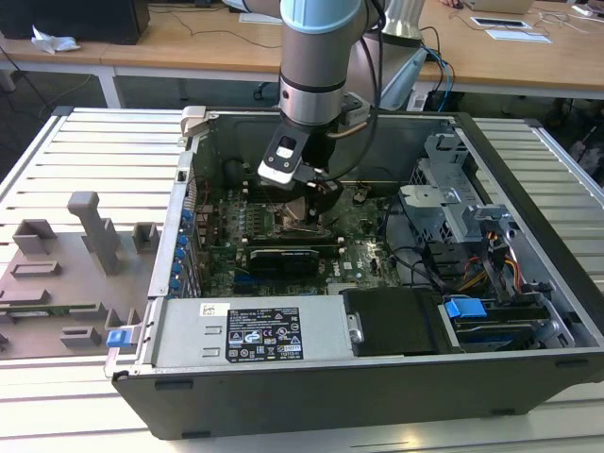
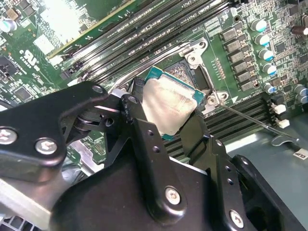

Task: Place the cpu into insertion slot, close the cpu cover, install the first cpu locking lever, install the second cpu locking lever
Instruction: 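Place the cpu into insertion slot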

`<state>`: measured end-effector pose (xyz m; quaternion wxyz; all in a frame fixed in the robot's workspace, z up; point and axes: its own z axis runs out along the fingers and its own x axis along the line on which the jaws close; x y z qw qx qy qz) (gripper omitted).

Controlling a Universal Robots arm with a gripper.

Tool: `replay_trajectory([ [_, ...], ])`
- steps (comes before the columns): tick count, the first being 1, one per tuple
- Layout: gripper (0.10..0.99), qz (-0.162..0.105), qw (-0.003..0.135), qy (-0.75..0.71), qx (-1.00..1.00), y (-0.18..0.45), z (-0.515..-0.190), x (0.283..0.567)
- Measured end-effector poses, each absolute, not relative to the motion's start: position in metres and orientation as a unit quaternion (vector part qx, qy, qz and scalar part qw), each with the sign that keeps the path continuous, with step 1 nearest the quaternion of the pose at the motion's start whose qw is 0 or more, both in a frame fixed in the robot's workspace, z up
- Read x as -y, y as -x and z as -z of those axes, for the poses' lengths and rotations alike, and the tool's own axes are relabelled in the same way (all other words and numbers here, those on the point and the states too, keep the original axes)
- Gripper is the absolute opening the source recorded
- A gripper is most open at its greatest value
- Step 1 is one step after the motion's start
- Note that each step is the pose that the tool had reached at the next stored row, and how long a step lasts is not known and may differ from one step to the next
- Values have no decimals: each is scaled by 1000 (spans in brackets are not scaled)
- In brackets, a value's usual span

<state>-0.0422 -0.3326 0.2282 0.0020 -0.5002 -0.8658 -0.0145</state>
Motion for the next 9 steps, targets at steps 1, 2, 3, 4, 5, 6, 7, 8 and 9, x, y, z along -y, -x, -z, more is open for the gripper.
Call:
replay_trajectory([
  [1, 545, 14, 2, 503, 864, 42, -228, 333],
  [2, 545, 14, 2, 506, 862, 42, -228, 333],
  [3, 545, 14, 2, 509, 861, 42, -228, 333],
  [4, 545, 14, 2, 513, 858, 42, -228, 333],
  [5, 545, 14, 2, 519, 854, 42, -228, 333],
  [6, 545, 14, 2, 524, 852, 42, -228, 333],
  [7, 545, 15, 2, 527, 849, 42, -228, 333],
  [8, 545, 15, 2, 530, 848, 42, -228, 333],
  [9, 545, 15, 1, 535, 845, 42, -228, 333],
])
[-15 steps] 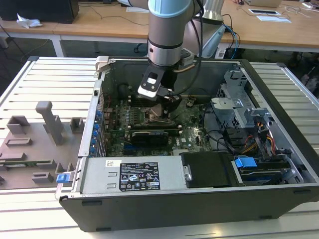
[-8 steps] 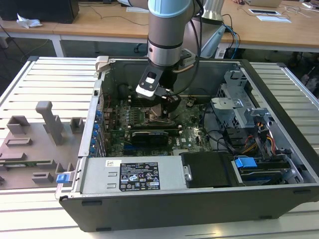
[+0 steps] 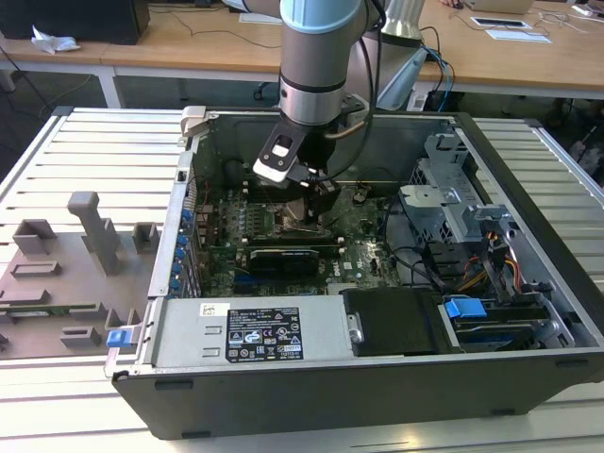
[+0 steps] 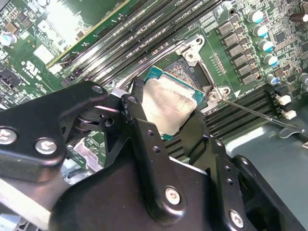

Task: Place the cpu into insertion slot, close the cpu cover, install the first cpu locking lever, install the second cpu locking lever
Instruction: 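Place the cpu into insertion slot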

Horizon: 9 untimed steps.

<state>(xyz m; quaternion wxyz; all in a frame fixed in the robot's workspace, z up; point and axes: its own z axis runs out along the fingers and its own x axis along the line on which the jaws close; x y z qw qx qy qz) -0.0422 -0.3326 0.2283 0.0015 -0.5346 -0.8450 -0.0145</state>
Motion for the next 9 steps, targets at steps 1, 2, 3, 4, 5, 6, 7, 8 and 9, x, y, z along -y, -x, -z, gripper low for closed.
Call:
replay_trajectory([
  [1, 545, 15, 1, 539, 842, 42, -228, 333],
  [2, 545, 15, 1, 544, 839, 42, -228, 333],
  [3, 545, 15, 1, 546, 838, 42, -228, 333],
  [4, 545, 15, 1, 548, 836, 42, -228, 333],
  [5, 545, 15, 1, 552, 834, 42, -228, 333],
  [6, 545, 15, 1, 555, 832, 42, -228, 333],
  [7, 545, 15, 1, 558, 830, 42, -228, 333],
  [8, 545, 15, 1, 563, 826, 42, -228, 333],
  [9, 545, 15, 1, 576, 817, 42, -228, 333],
])
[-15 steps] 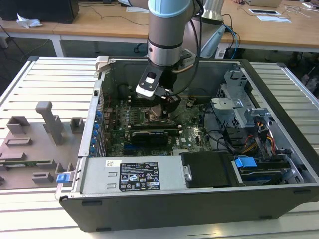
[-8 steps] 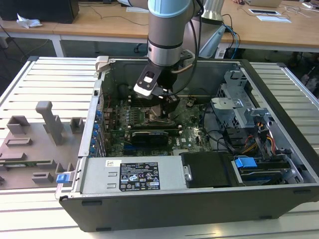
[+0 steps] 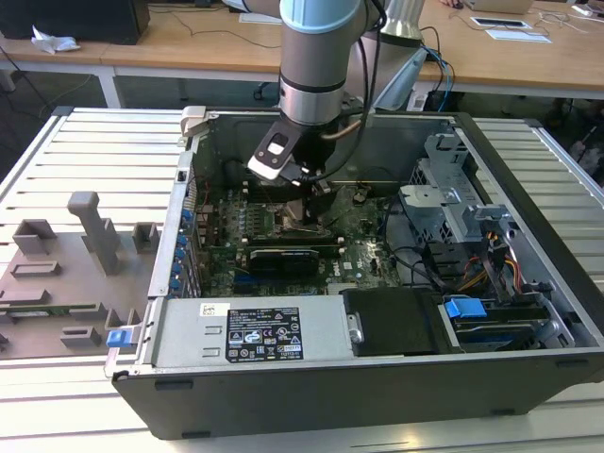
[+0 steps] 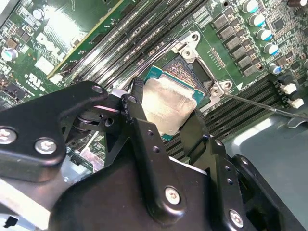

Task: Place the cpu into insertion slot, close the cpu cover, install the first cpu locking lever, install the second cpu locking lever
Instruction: 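Place the cpu into insertion slot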

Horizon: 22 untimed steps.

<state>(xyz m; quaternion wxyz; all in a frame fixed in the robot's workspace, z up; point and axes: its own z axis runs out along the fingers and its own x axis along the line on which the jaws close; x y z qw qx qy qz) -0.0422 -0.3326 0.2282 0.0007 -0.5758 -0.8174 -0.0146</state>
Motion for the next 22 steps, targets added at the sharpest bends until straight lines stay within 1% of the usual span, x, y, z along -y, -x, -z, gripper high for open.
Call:
replay_trajectory([
  [6, 545, 12, -2, 610, 793, 42, -228, 333],
  [22, 545, 12, -3, 662, 750, 42, -228, 333],
])
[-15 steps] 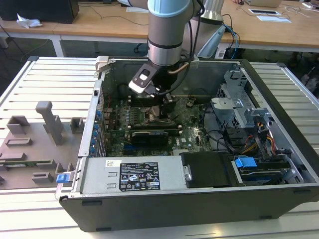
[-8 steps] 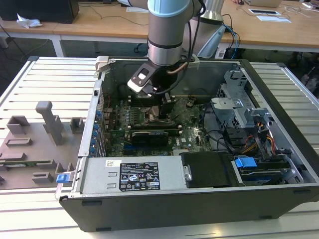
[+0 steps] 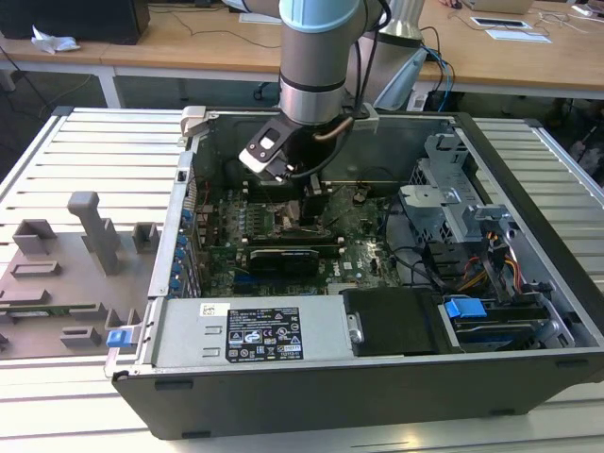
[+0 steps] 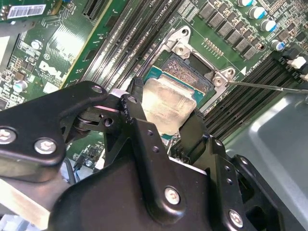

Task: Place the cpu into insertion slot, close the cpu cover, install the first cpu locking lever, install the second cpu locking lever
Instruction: 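Place the cpu into insertion slot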

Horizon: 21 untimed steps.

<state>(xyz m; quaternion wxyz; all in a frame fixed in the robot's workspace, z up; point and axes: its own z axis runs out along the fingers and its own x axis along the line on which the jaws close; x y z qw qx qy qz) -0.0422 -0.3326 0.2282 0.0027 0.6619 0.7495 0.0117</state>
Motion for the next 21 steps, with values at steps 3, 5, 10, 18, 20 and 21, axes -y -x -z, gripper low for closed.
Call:
replay_trajectory([
  [3, 545, -12, 3, -672, -740, 42, -228, 333],
  [5, 545, -12, 3, -678, -735, 42, -228, 333],
  [10, 545, -12, 3, -699, -715, 42, -228, 333],
  [18, 545, -11, 4, -716, -698, 42, -228, 333],
  [20, 545, -11, 4, -722, -692, 42, -228, 333],
  [21, 545, -11, 4, -725, -689, 42, -228, 333],
])
